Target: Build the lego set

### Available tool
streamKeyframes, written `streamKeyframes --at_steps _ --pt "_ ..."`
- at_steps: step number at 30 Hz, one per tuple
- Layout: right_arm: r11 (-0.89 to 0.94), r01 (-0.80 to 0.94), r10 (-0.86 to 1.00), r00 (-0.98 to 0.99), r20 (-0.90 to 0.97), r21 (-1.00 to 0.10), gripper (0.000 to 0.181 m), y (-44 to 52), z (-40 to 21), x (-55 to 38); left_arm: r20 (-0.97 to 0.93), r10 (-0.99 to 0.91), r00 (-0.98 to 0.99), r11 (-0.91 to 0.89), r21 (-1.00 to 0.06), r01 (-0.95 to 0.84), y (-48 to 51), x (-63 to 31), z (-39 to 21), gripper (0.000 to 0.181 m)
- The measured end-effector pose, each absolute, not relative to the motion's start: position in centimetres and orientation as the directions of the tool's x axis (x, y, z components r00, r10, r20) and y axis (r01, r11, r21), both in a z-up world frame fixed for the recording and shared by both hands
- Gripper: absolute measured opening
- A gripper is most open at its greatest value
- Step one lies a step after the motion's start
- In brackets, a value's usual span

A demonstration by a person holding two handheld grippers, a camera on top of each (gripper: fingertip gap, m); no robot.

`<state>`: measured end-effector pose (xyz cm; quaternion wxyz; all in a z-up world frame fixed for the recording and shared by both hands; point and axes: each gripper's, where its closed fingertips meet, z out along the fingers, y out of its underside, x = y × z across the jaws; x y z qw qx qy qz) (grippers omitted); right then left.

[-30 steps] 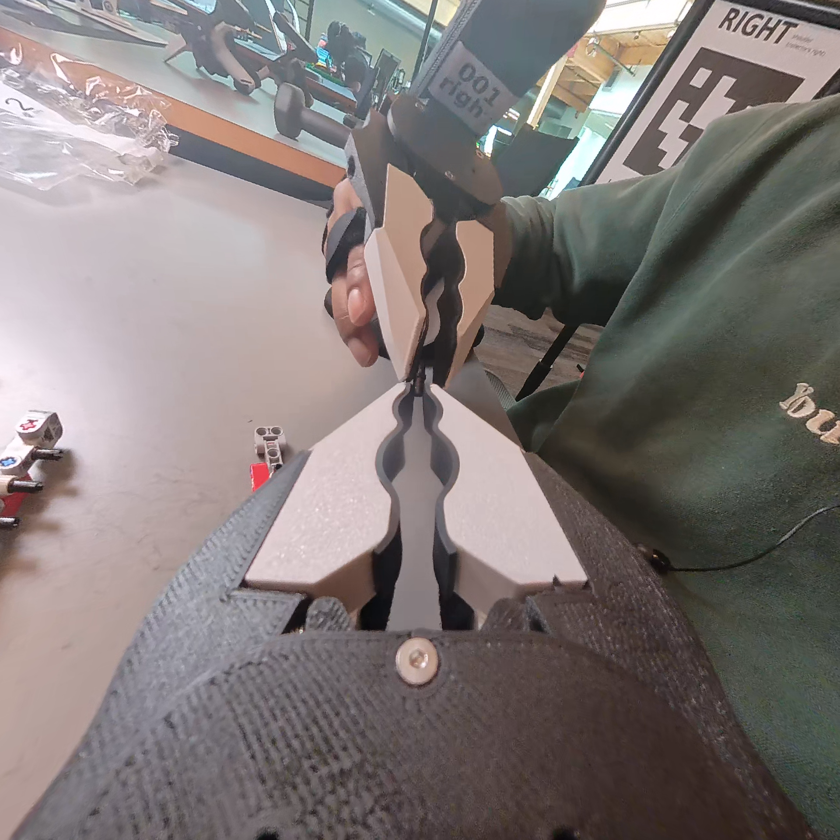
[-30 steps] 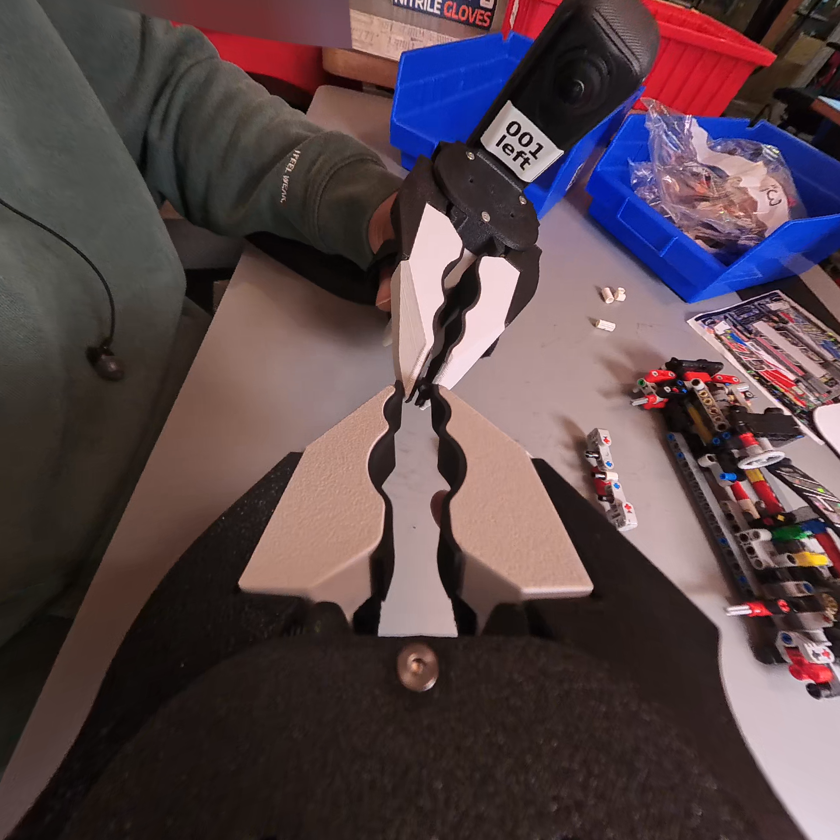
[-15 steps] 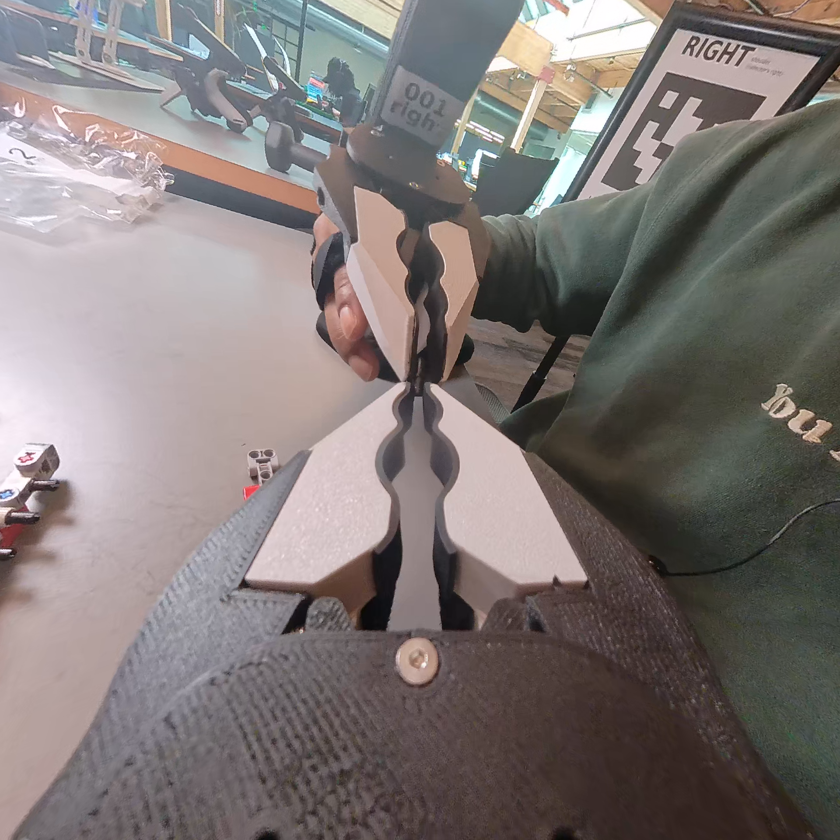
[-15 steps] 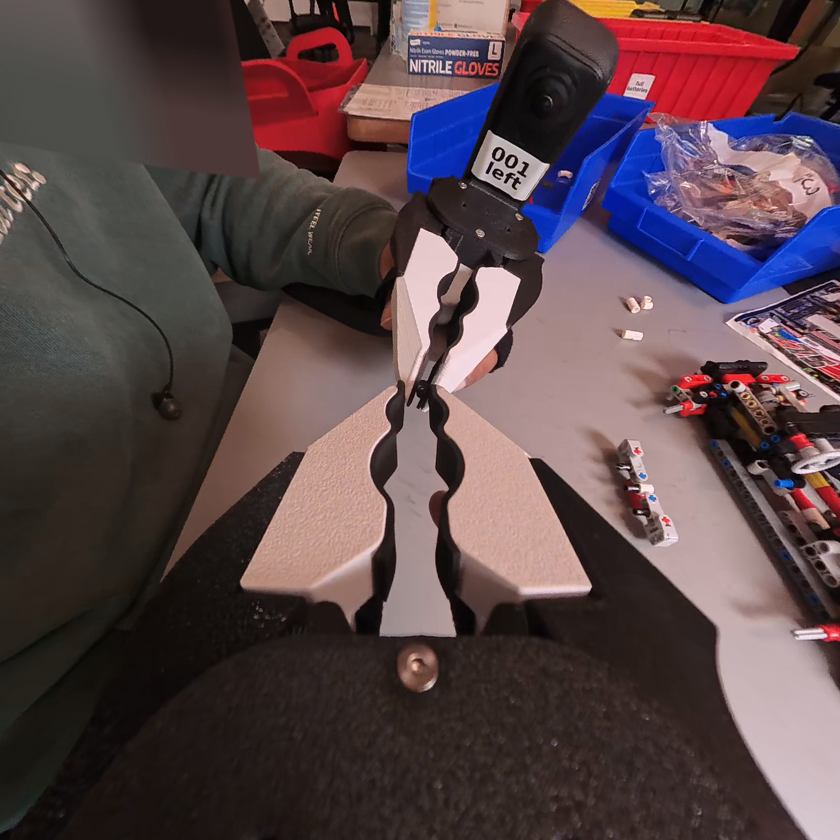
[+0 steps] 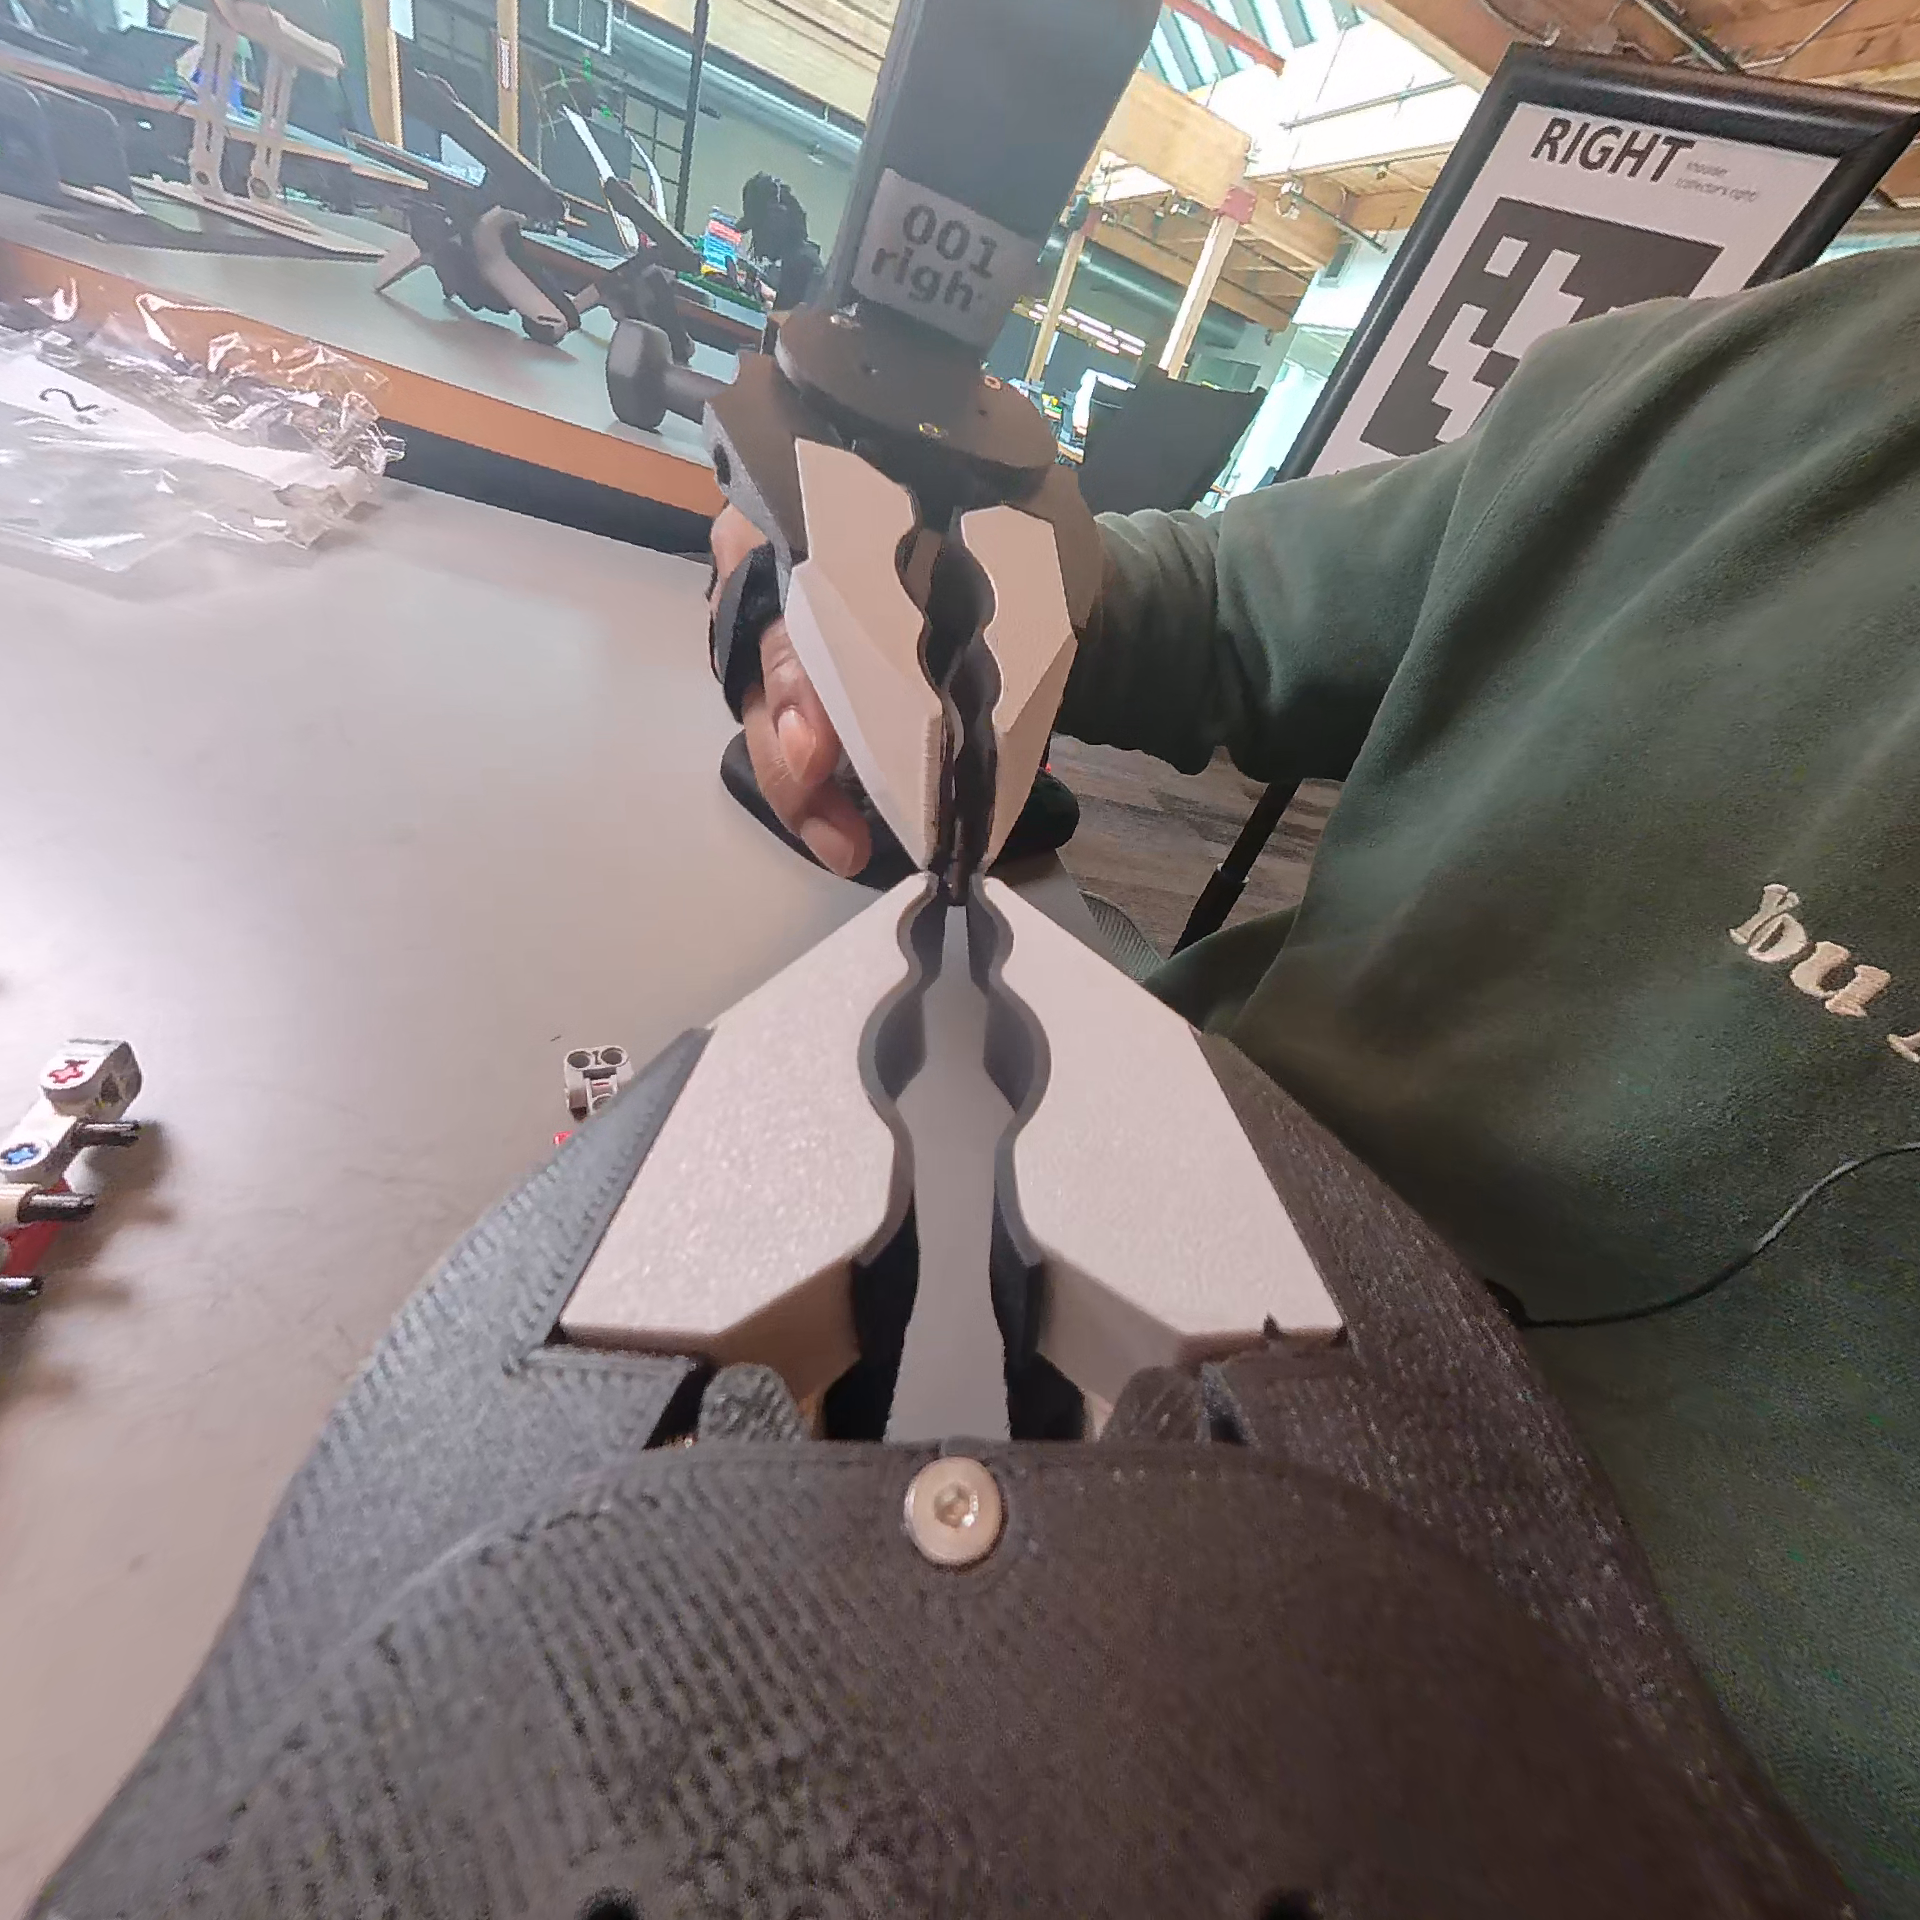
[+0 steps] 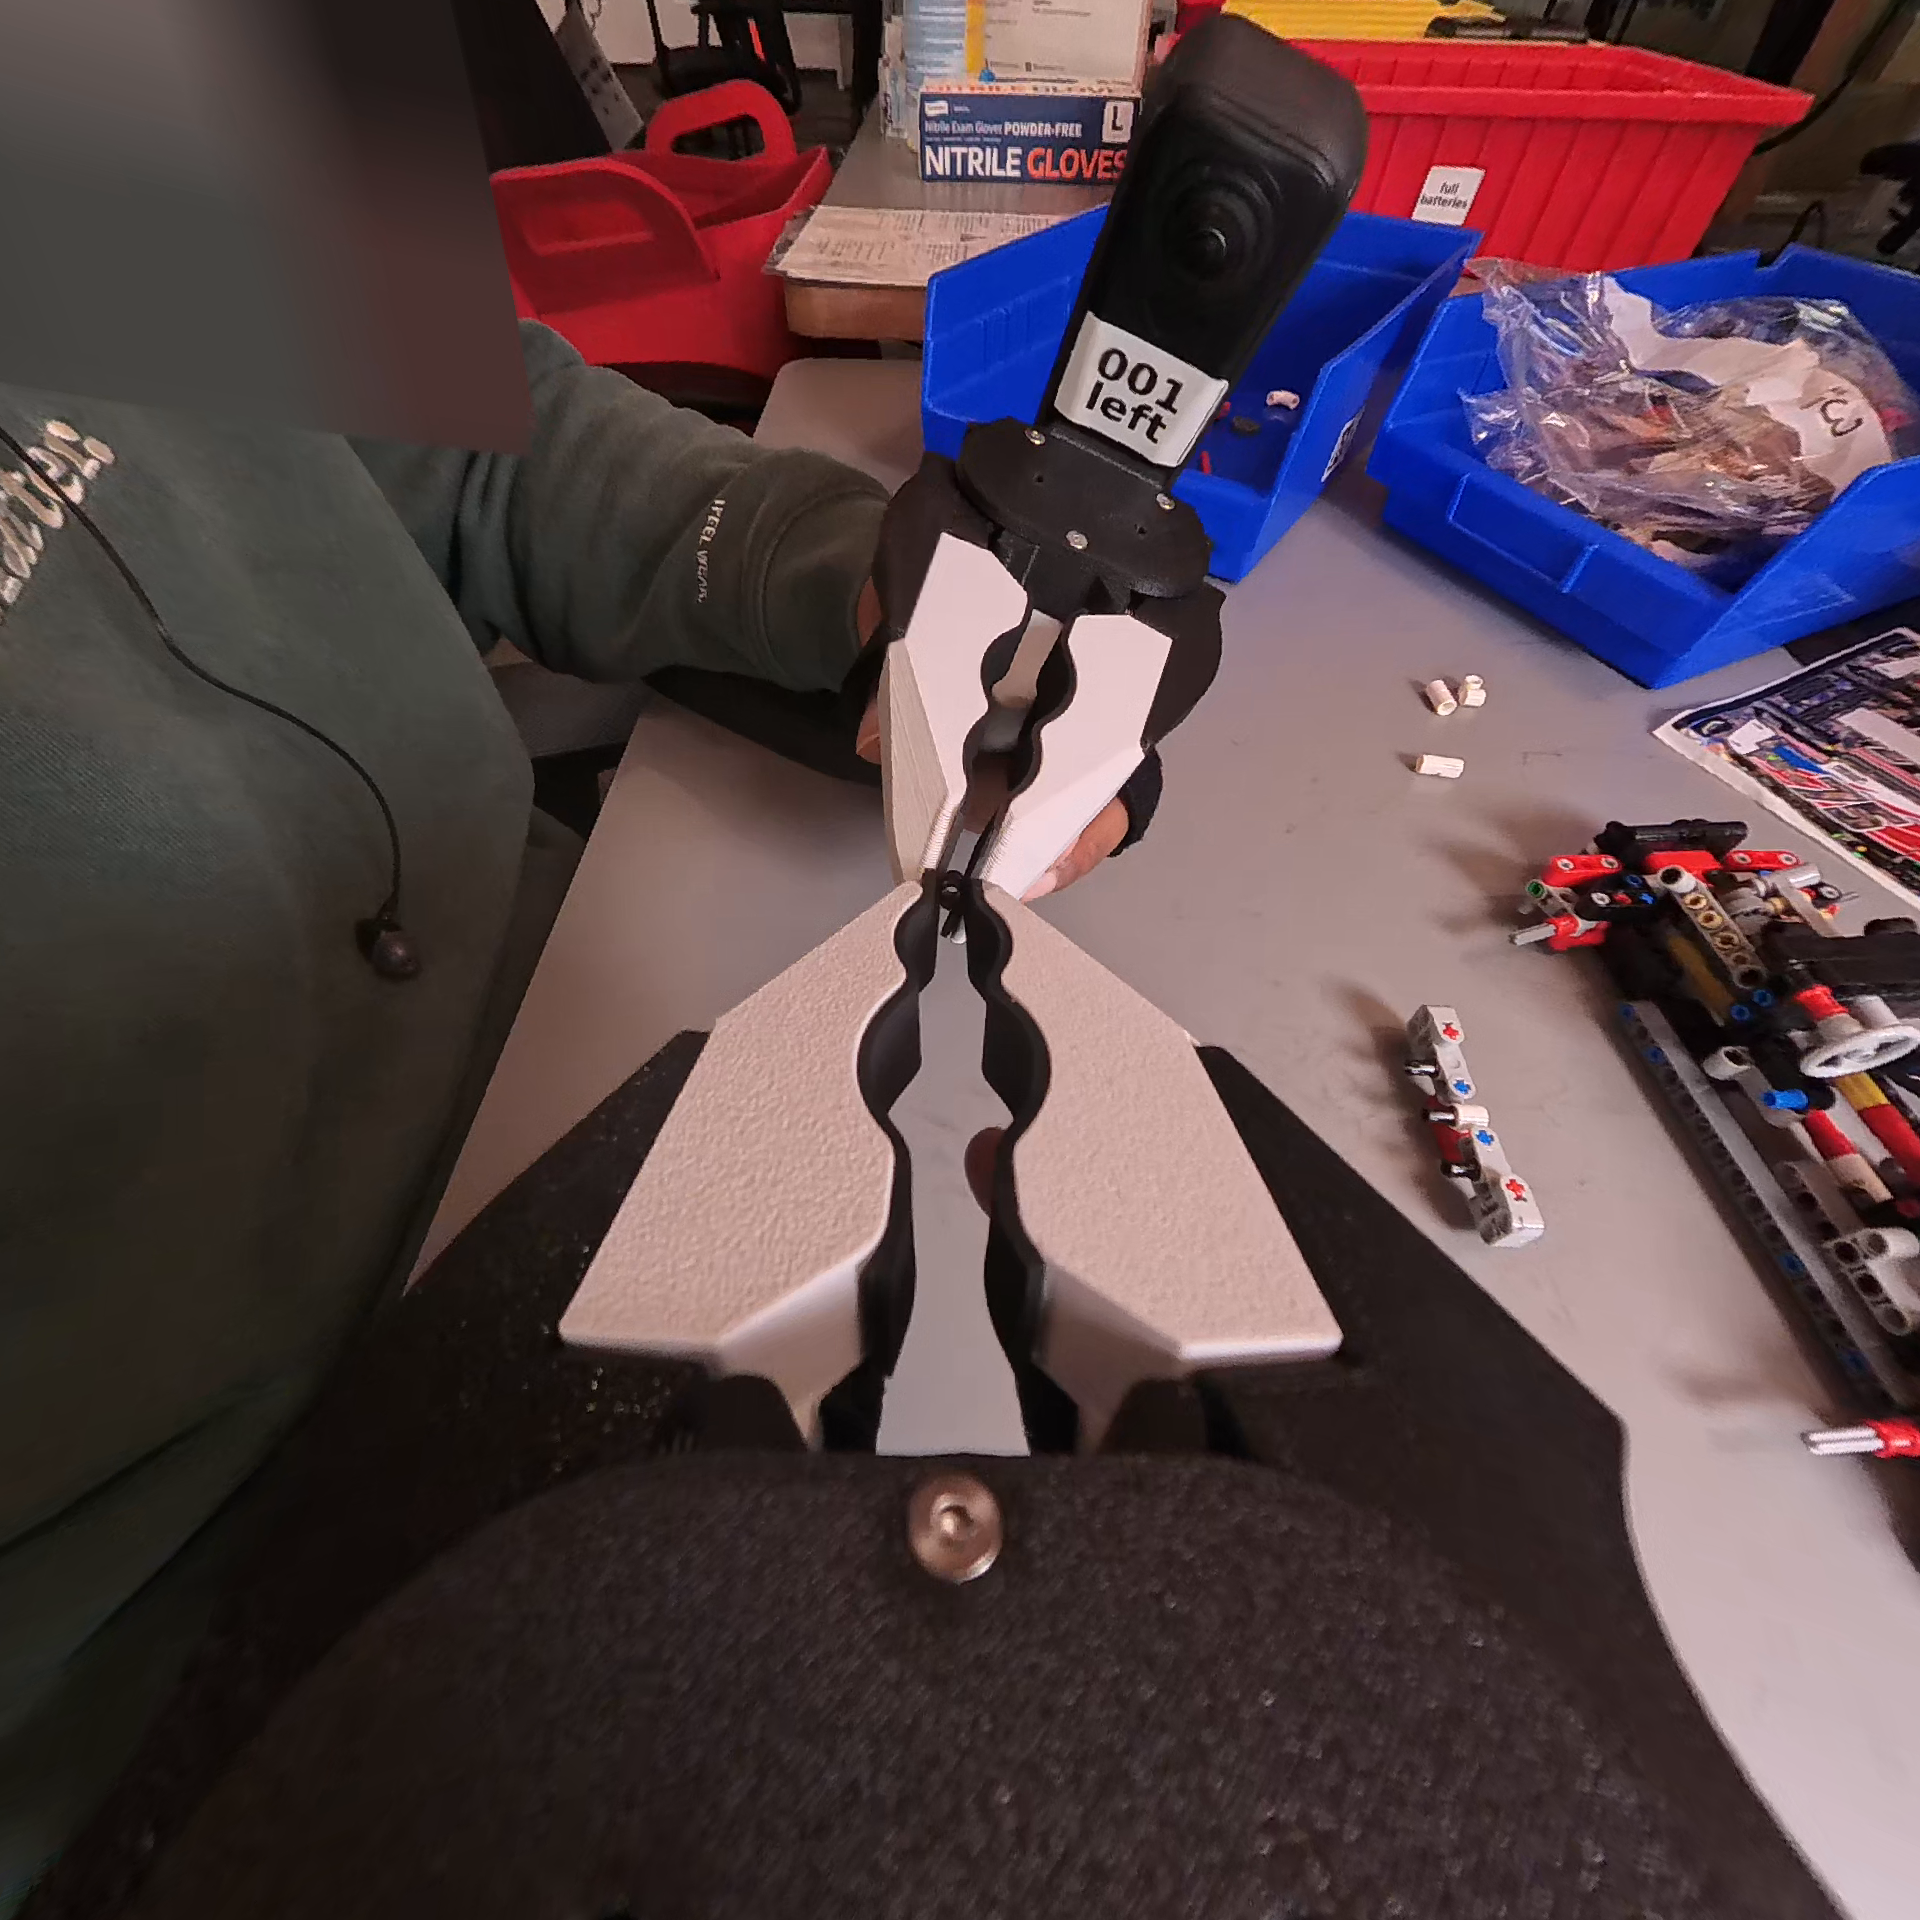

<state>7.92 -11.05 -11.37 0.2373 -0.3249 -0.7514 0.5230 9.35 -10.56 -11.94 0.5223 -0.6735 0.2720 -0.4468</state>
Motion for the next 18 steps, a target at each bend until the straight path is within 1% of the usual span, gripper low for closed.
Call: streamKeyframes --at_steps 3,4,6,8,9,11,18 --pt "0.299 0.271 0.741 -0.670 0.043 -0.915 0.003 -10.6 -12.0 7.9 0.307 -0.807 0.505 -0.319 -0.946 0.066 -10.0 9.1 -12.6 0.003" --pt "0.321 0.288 0.742 -0.669 0.050 -0.902 0.003 -10.2 -12.1 8.0 0.287 -0.787 0.547 -0.321 -0.946 0.034 -9.6 8.6 -13.1 0.008" --pt "0.392 0.339 0.758 -0.645 0.092 -0.855 0.003 -8.6 -12.9 7.8 0.196 -0.722 0.664 -0.332 -0.939 -0.085 -8.6 6.9 -14.8 0.019" --pt "0.493 0.415 0.758 -0.636 0.143 -0.765 0.002 -6.6 -14.6 7.8 0.075 -0.665 0.743 -0.357 -0.906 -0.228 -8.0 5.0 -16.9 0.023" --pt "0.540 0.446 0.752 -0.637 0.171 -0.714 0.002 -5.7 -15.6 7.8 0.044 -0.651 0.758 -0.378 -0.885 -0.273 -8.0 4.5 -17.7 0.024" --pt "0.595 0.496 0.729 -0.664 0.166 -0.633 0.002 -4.9 -17.5 7.8 0.048 -0.644 0.764 -0.428 -0.850 -0.308 -8.0 4.3 -19.1 0.029" --pt "0.686 0.547 0.666 -0.738 0.111 -0.479 0.002 -4.6 -20.4 6.8 0.020 -0.662 0.749 -0.488 -0.771 -0.410 -8.0 4.8 -22.0 0.029"
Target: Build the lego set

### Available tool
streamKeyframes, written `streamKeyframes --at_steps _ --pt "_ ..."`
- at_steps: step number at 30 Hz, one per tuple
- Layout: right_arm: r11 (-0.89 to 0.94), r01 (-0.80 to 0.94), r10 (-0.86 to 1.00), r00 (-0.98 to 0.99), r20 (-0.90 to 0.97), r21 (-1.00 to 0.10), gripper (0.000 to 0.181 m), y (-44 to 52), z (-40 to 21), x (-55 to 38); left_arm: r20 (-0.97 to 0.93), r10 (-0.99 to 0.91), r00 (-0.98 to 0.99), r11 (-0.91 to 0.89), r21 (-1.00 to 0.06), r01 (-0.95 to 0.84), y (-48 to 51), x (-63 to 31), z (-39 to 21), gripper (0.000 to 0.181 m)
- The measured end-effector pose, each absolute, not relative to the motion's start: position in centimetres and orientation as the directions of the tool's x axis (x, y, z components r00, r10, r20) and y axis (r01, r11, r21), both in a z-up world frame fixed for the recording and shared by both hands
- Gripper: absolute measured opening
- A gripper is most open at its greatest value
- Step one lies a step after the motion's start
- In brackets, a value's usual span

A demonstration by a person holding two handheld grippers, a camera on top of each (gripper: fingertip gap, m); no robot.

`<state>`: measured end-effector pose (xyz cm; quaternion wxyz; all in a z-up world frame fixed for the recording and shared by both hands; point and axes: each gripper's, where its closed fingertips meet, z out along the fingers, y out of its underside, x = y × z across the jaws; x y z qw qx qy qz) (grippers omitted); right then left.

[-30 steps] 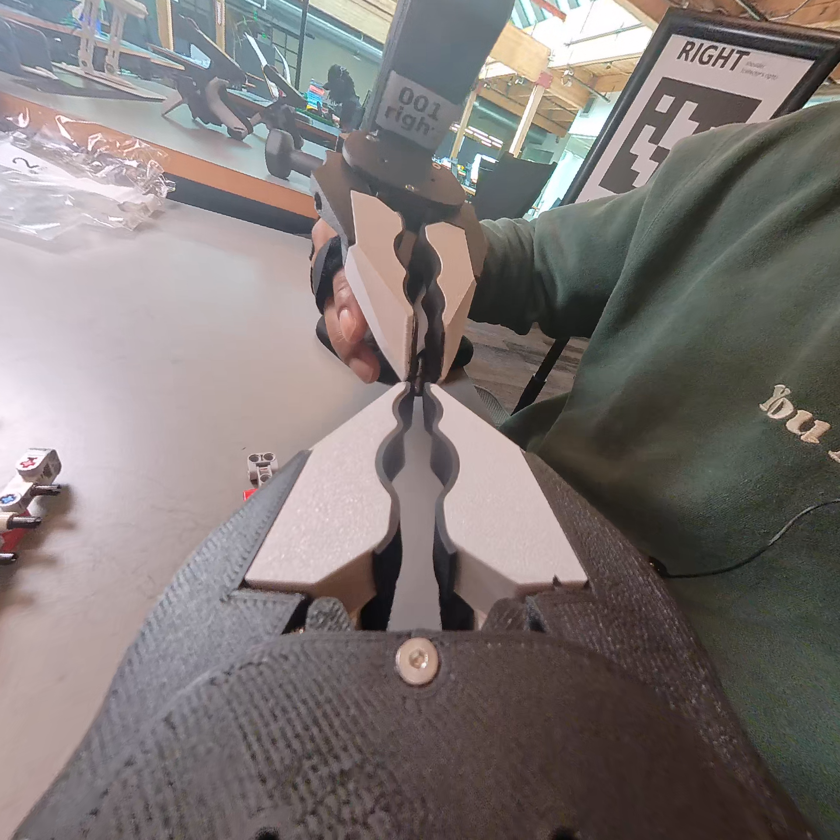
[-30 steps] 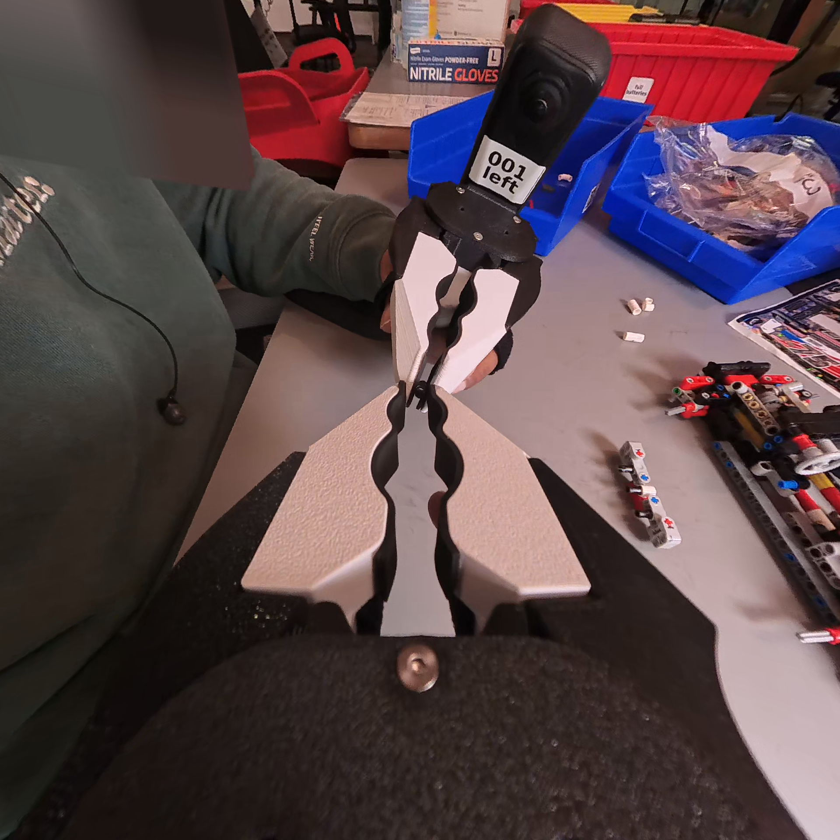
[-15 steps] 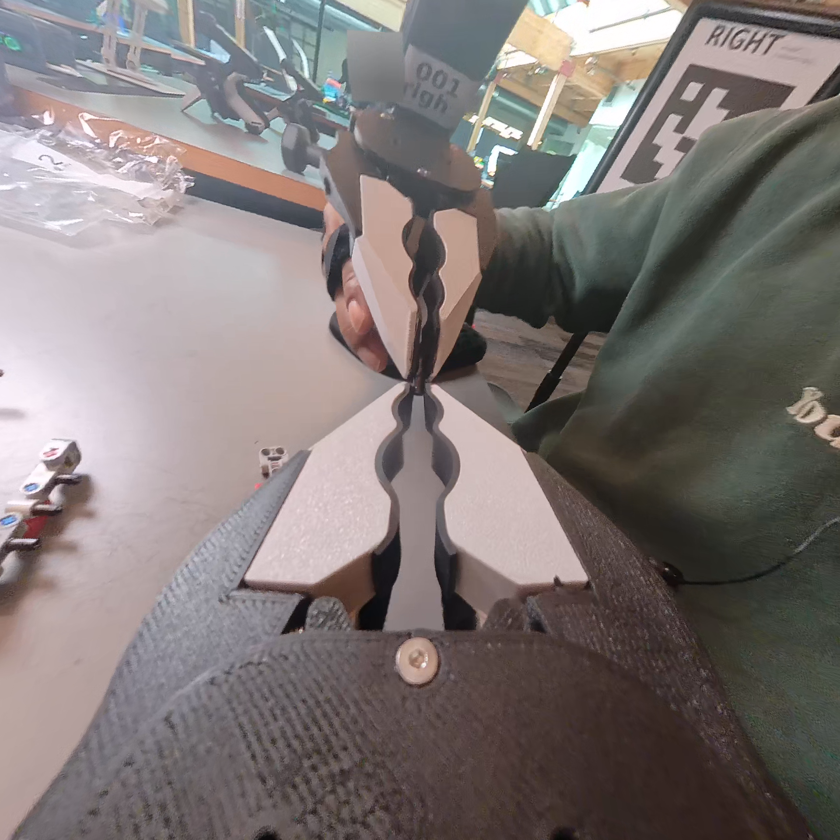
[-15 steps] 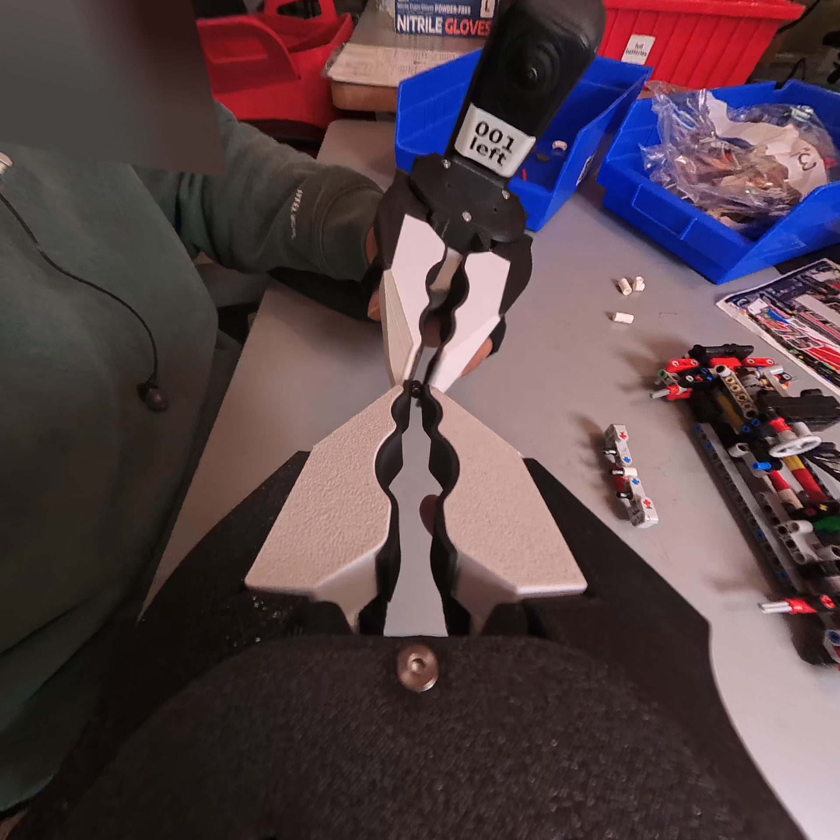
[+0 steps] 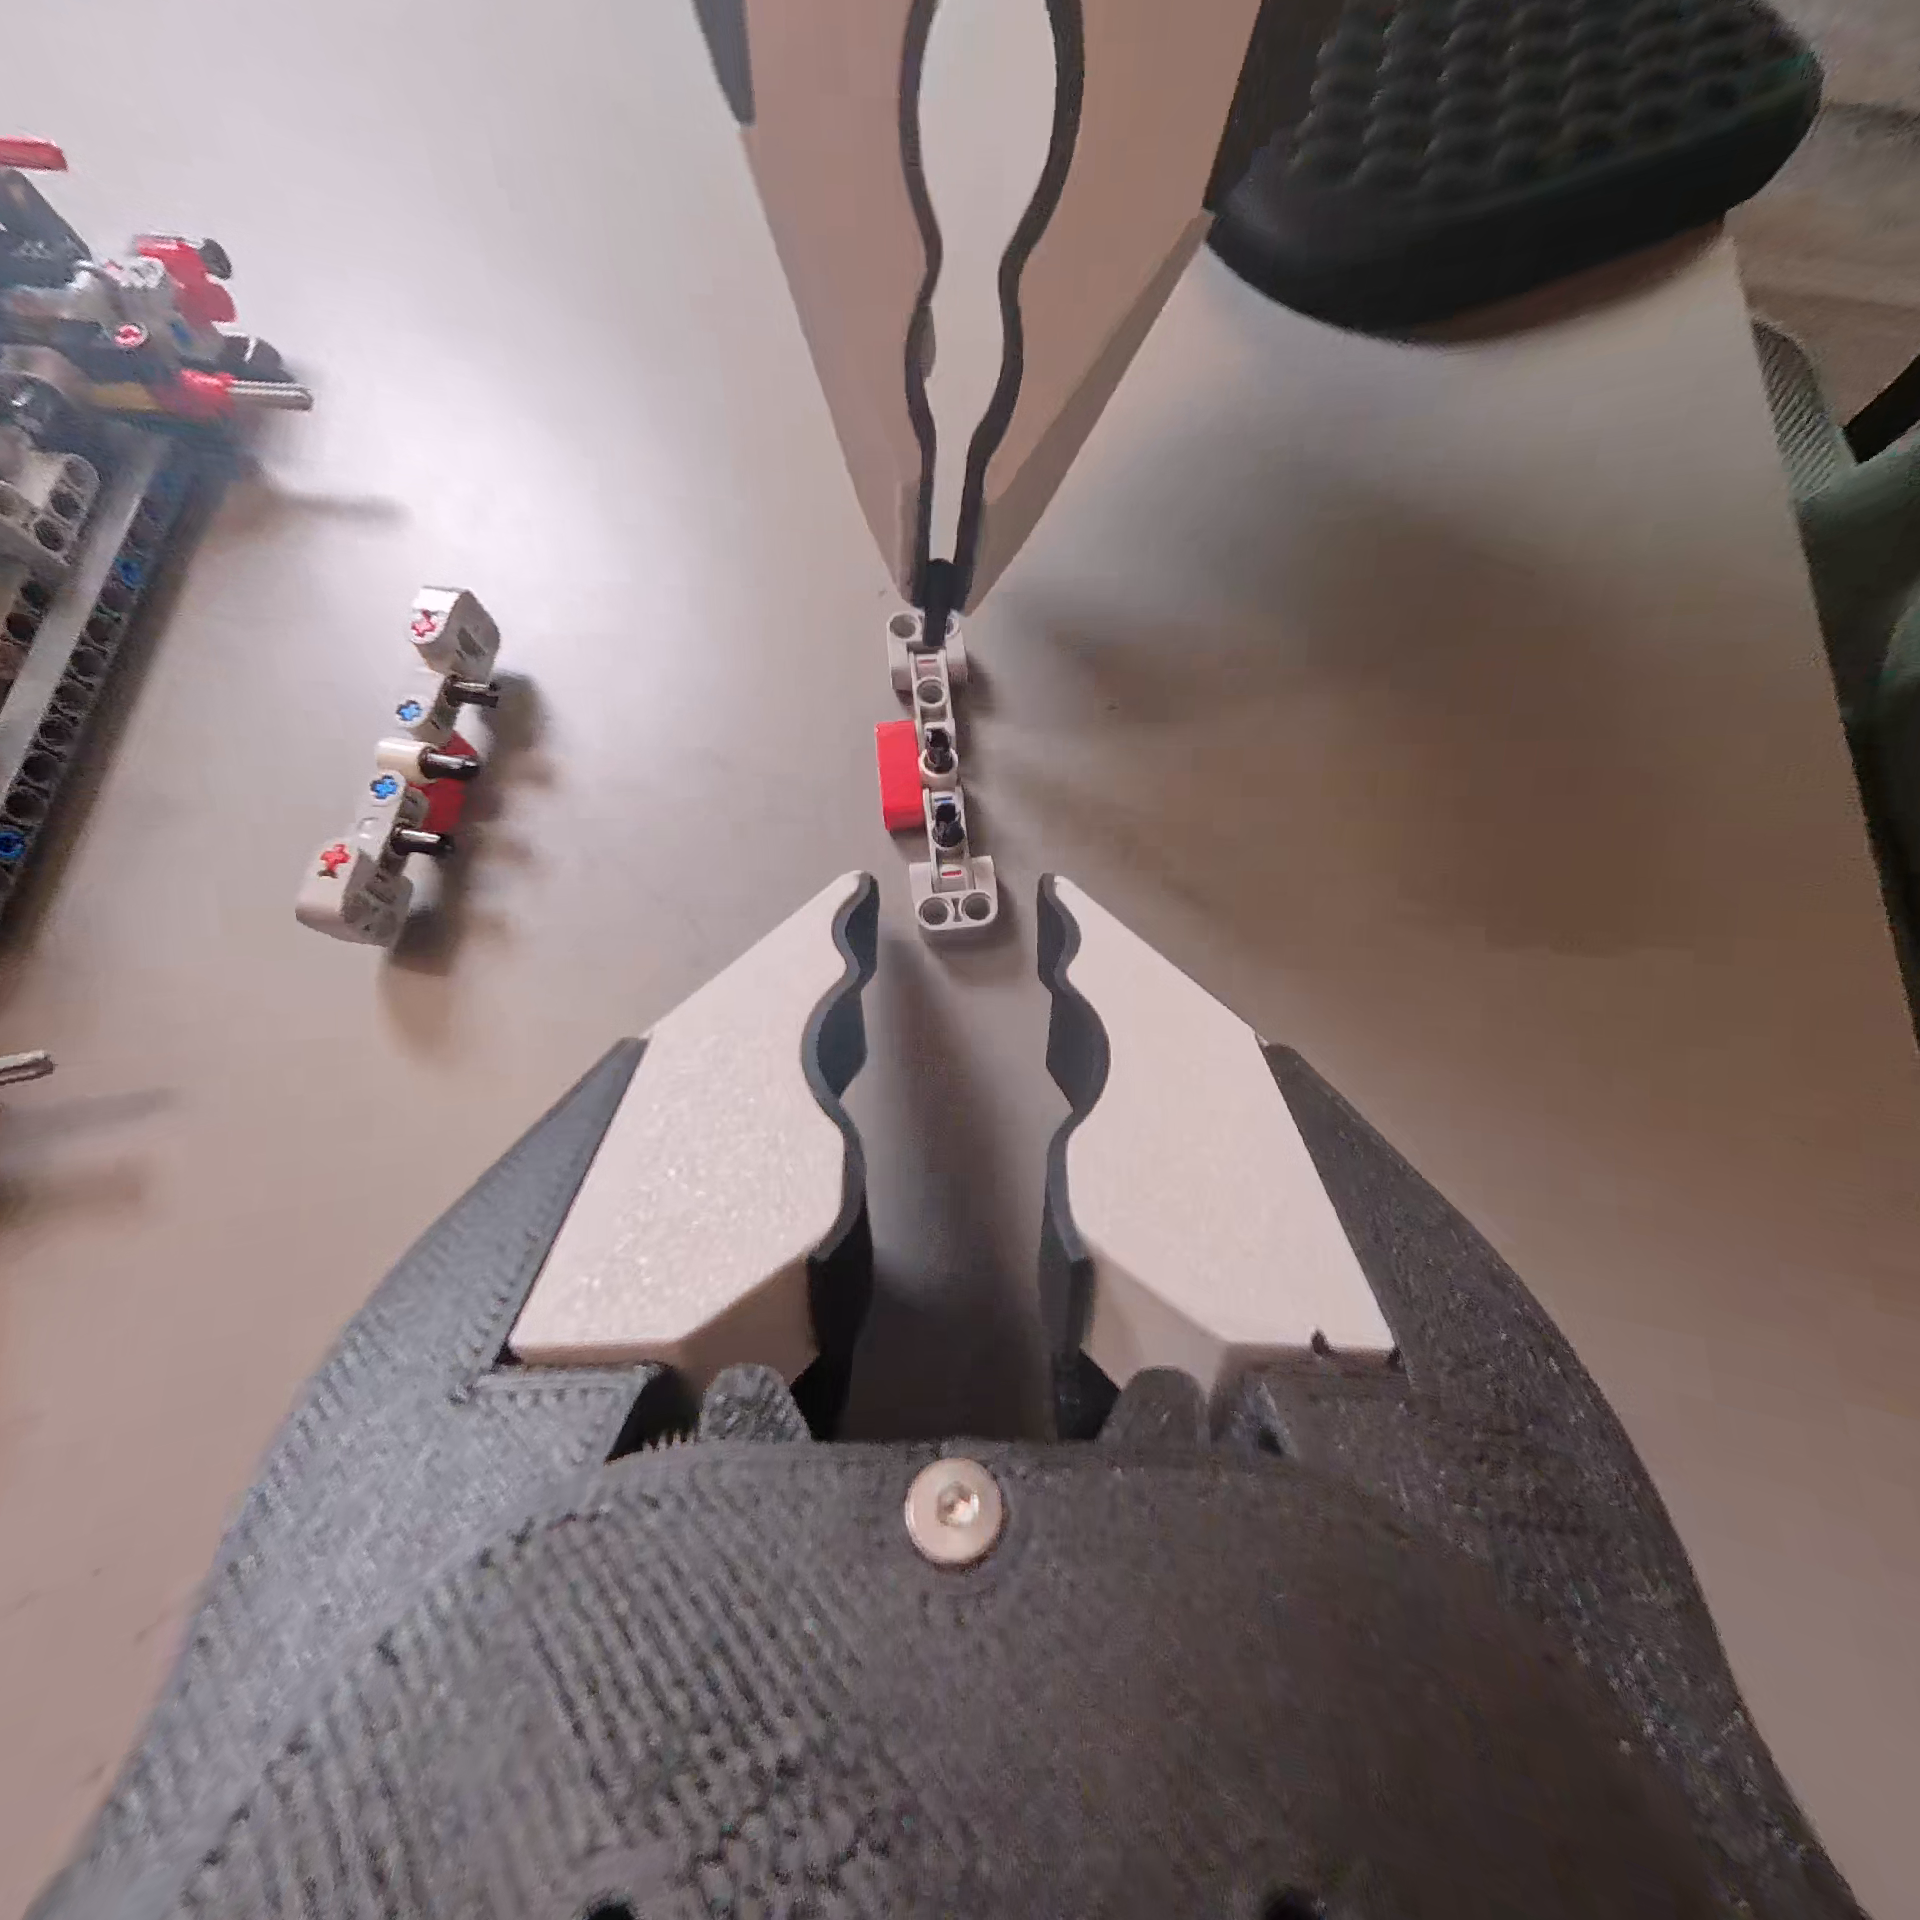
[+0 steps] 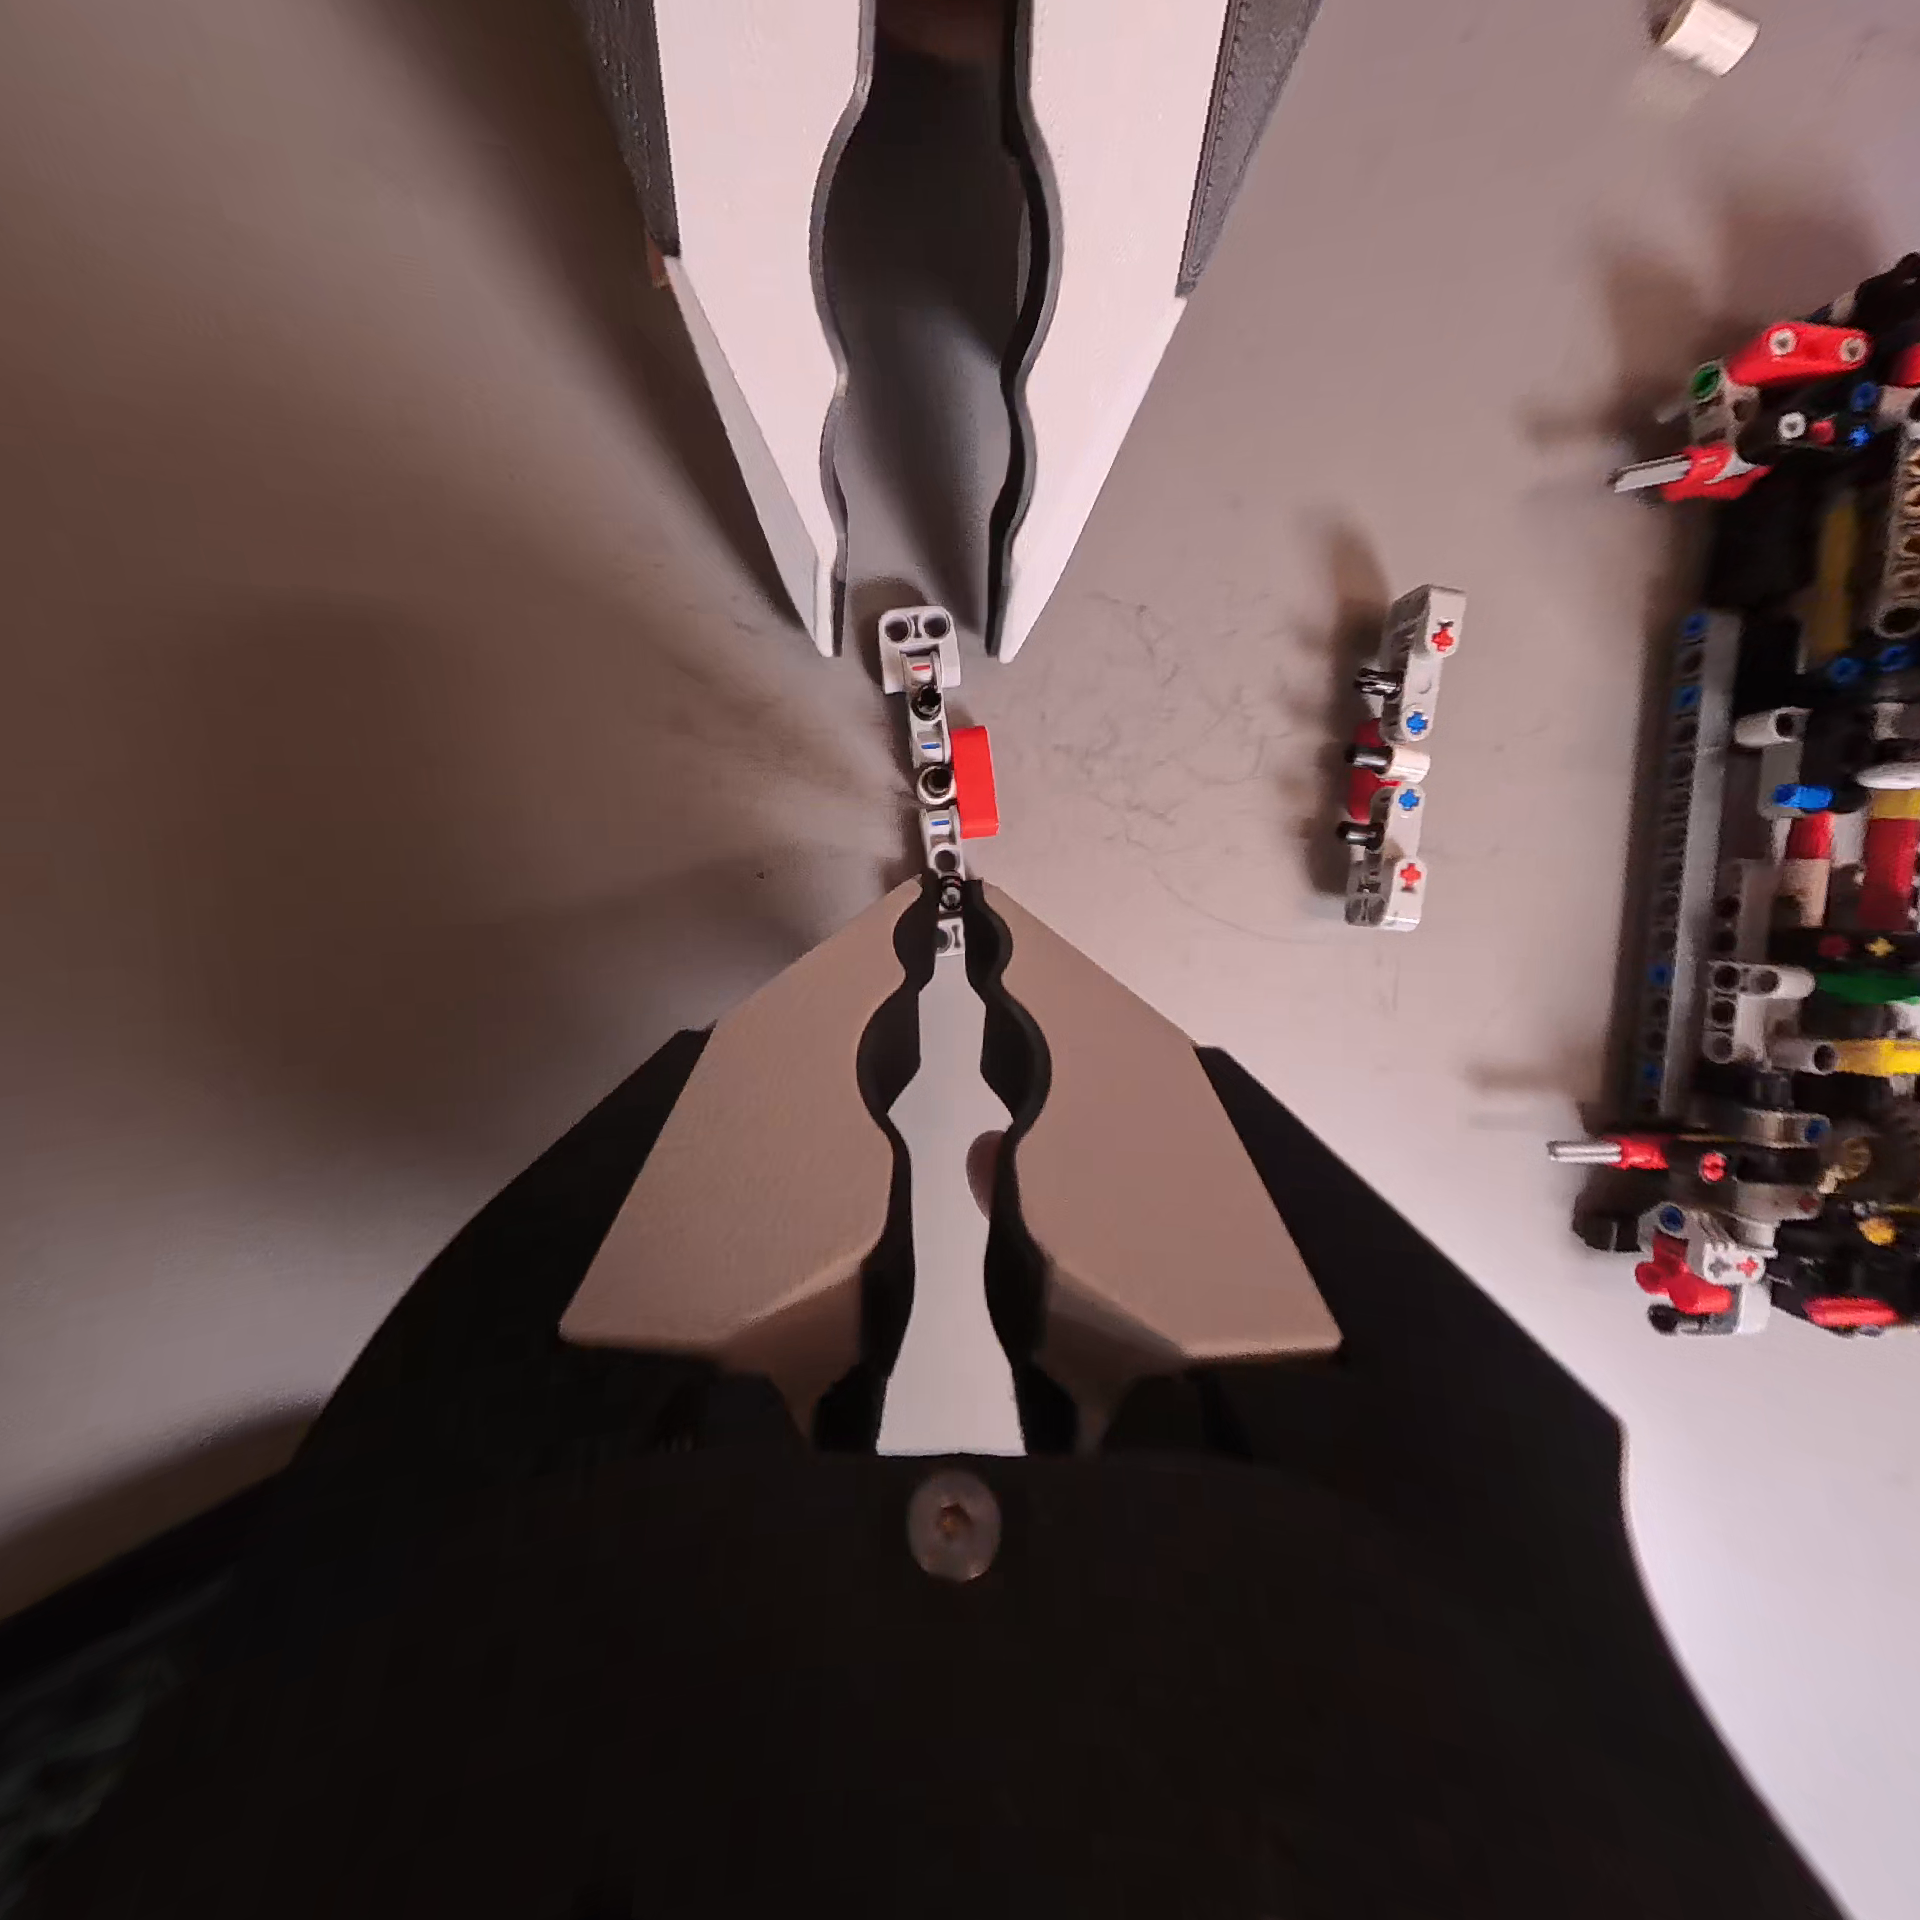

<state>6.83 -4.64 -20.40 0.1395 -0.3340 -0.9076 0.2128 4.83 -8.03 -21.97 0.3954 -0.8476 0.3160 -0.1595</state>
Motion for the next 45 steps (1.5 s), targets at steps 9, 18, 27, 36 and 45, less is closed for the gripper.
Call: streamKeyframes --at_steps 9,18,27,36,45 --pt "0.731 0.554 0.632 -0.769 0.091 -0.399 0.002 -5.0 -21.3 6.6 -0.013 -0.668 0.744 -0.478 -0.759 -0.442 -7.7 5.0 -22.3 0.015" --pt "0.833 0.501 0.536 -0.837 0.115 -0.235 0.002 -5.0 -21.5 6.6 0.018 -0.672 0.740 -0.486 -0.764 -0.423 -7.6 4.9 -22.4 0.014" --pt "0.904 0.424 0.428 -0.900 0.083 -0.062 0.002 -5.1 -21.6 6.9 0.022 -0.679 0.734 -0.484 -0.765 -0.425 -7.6 5.0 -22.4 0.014" --pt "0.910 0.408 0.413 -0.908 0.074 -0.065 0.002 -5.2 -21.7 6.7 0.030 -0.677 0.736 -0.490 -0.765 -0.419 -7.6 4.9 -22.4 0.014" --pt "0.831 0.498 0.523 -0.851 0.041 -0.249 0.002 -5.1 -21.6 6.8 0.034 -0.671 0.741 -0.496 -0.764 -0.413 -7.6 4.9 -22.5 0.015"
